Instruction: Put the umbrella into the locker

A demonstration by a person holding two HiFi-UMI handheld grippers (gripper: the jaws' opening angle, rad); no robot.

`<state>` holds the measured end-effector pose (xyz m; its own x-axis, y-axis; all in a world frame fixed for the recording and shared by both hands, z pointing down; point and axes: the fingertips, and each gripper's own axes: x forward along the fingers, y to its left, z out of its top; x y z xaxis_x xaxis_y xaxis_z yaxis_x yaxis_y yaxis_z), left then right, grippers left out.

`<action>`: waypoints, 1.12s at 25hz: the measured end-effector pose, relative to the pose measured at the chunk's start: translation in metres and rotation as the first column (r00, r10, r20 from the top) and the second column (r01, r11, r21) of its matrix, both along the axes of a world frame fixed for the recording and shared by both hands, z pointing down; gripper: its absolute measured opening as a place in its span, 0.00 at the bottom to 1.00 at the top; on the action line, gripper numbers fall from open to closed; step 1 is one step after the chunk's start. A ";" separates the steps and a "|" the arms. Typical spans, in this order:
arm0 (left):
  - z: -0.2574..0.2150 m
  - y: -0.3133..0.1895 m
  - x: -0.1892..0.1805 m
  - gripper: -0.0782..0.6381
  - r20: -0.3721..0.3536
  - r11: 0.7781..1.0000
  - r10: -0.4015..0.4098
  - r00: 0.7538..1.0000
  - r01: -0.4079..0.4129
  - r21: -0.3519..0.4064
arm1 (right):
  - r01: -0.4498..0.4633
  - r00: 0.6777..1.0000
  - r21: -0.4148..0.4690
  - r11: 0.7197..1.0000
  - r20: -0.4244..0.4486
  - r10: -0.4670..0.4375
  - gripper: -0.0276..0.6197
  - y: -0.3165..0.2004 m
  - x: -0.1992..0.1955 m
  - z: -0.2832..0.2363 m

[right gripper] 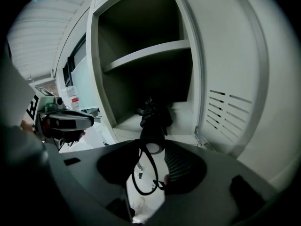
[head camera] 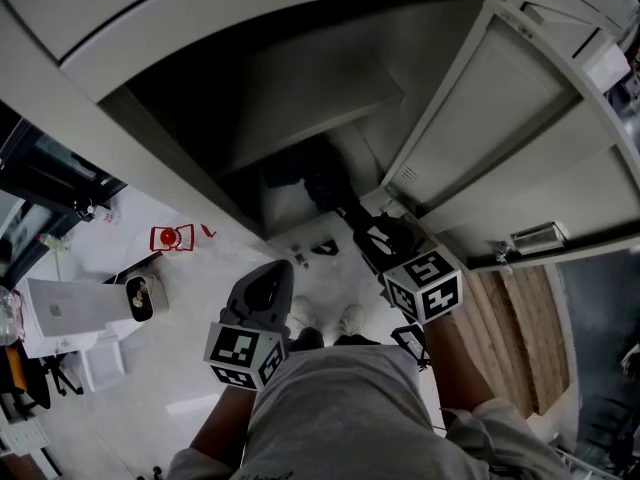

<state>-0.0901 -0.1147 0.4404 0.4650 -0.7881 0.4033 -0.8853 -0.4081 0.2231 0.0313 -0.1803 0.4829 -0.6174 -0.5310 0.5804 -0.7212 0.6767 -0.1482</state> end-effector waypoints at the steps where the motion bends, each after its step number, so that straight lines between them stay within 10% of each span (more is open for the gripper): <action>1: 0.000 0.000 -0.001 0.13 -0.001 1.000 -0.003 1.000 0.003 0.000 | 0.003 1.000 -0.002 1.000 -0.001 -0.003 0.32 -0.001 -0.002 -0.001; 28: 0.004 -0.001 -0.048 0.13 0.005 0.995 -0.097 0.995 0.097 -0.010 | 0.039 0.999 0.026 0.999 -0.031 -0.038 0.32 -0.059 -0.051 0.006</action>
